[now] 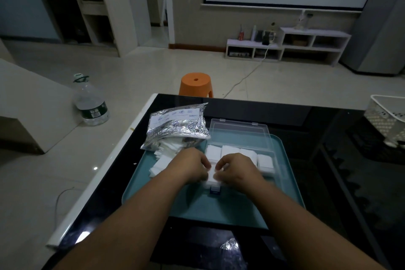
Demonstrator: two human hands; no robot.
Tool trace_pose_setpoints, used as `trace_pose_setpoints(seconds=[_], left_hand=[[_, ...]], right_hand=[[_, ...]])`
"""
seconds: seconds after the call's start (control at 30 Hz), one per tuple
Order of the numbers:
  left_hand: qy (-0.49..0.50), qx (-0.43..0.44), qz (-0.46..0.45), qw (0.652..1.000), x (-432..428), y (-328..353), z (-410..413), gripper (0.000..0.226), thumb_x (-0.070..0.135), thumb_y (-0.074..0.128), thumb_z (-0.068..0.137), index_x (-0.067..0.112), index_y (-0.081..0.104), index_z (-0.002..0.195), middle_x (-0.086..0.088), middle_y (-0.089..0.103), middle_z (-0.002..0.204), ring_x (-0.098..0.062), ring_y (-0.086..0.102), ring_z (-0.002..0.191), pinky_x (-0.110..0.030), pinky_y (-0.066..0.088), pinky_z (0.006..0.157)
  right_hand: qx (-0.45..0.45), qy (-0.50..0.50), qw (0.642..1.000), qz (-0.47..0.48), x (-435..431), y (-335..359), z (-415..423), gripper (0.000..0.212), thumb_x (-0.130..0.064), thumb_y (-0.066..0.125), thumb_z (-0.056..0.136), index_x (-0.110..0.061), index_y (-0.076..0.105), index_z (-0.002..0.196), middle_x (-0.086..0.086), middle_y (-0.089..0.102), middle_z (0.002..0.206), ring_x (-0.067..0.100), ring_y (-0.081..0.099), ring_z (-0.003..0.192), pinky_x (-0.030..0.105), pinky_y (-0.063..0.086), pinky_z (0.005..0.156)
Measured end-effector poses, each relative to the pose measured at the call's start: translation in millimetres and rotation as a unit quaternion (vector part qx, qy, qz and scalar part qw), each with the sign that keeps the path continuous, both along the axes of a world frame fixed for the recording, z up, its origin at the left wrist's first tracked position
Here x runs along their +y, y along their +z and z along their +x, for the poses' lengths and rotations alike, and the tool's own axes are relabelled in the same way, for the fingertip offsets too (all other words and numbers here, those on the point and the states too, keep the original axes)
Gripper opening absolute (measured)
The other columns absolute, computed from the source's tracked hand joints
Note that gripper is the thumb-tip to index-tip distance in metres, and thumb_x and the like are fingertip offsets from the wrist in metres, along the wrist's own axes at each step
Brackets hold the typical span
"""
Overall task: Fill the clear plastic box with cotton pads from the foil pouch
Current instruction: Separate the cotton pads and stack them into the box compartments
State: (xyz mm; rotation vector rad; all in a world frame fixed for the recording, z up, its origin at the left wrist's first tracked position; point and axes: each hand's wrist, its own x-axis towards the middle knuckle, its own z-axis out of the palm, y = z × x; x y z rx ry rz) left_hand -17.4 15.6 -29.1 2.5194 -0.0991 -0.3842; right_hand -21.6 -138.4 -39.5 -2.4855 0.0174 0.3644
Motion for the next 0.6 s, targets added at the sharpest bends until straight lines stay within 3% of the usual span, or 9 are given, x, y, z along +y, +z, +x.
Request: trace_pose_setpoints(seconds=[0.27, 0.47, 0.6], left_hand=[[-0.015, 0.001, 0.010, 1.000, -5.1, -2.3, 0.8, 0.030, 0.015, 0.071, 0.078, 0.024, 0.074, 0.106, -0.001, 0.070, 0.110, -0.014, 0.066, 0.090, -0.028, 0.055, 0.085], [-0.009, 0.028, -0.069, 0.997, 11.3, 6.6, 4.3, 0.018, 0.023, 0.072, 0.082, 0.023, 0.076, 0.099, 0.001, 0.073, 0.095, -0.010, 0.064, 0.074, -0.020, 0.051, 0.062], [0.044, -0.004, -0.101, 0.994, 35.3, 17.5, 10.3, 0.020, 0.005, 0.065, 0.083, 0.022, 0.075, 0.086, 0.005, 0.068, 0.079, -0.007, 0.058, 0.067, -0.019, 0.045, 0.055]], right_hand=[[0.004, 0.033, 0.999, -0.037, -3.3, -1.1, 1.9, 0.021, -0.030, 0.073, 0.083, -0.026, 0.075, 0.104, 0.001, 0.070, 0.108, 0.012, 0.058, 0.088, 0.023, 0.043, 0.076], [-0.023, 0.052, 0.996, -0.074, -2.3, 13.3, 4.2, 0.021, -0.032, 0.070, 0.085, -0.027, 0.076, 0.104, -0.002, 0.073, 0.108, 0.015, 0.062, 0.094, 0.025, 0.048, 0.082], [-0.075, 0.035, 0.995, -0.058, -0.7, 24.6, 3.9, 0.018, -0.034, 0.065, 0.088, -0.029, 0.075, 0.102, -0.002, 0.072, 0.106, 0.017, 0.064, 0.095, 0.028, 0.051, 0.082]])
